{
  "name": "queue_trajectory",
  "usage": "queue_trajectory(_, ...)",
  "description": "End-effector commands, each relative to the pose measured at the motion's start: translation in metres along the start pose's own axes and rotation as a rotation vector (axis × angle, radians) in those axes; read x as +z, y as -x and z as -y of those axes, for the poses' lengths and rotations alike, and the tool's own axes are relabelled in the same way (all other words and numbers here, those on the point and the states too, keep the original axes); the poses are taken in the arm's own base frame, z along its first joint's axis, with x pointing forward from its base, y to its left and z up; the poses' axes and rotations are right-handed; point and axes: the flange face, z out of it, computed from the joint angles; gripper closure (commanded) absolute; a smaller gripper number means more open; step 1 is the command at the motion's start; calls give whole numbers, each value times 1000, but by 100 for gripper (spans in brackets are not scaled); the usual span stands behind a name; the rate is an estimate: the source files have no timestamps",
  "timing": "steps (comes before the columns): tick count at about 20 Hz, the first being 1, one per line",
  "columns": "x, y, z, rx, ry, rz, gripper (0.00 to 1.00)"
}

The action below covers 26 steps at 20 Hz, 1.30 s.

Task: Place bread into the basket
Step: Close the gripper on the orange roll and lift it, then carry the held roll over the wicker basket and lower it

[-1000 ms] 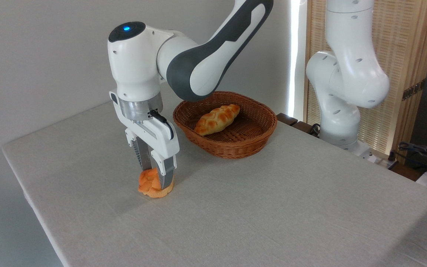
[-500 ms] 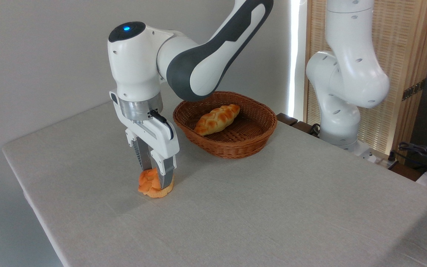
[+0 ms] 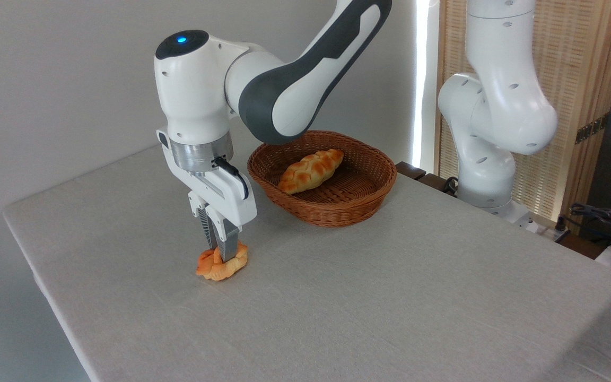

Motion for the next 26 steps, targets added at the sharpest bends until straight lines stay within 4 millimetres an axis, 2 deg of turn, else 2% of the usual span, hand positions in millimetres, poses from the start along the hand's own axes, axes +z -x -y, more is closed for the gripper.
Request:
queue_trajectory(1, -23, 6, 2, 13, 3, -11, 89)
queue_trajectory(2, -28, 8, 0, 17, 7, -6, 89)
queue_trajectory(4, -53, 17, -11, 23, 20, 3, 89)
queue_trajectory(5, -71, 25, -19, 29, 32, 10, 89)
queue_trajectory(6, -79, 29, -23, 33, 40, 19, 89)
queue_trajectory(9, -118, 56, -55, 85, 101, 81, 86)
queue_trajectory(11, -128, 67, -78, 149, 135, 125, 84)
queue_trajectory(16, -127, 105, -119, 256, 200, 185, 80)
queue_trajectory(17, -122, 115, -126, 274, 209, 190, 76)
queue_trajectory(22, -93, 131, -137, 320, 245, 241, 71)
queue_trajectory(23, -82, 131, -141, 341, 254, 260, 61)
queue_trajectory(25, -68, 132, -143, 348, 259, 273, 57)
queue_trajectory(26, -60, 132, -144, 347, 259, 275, 36)
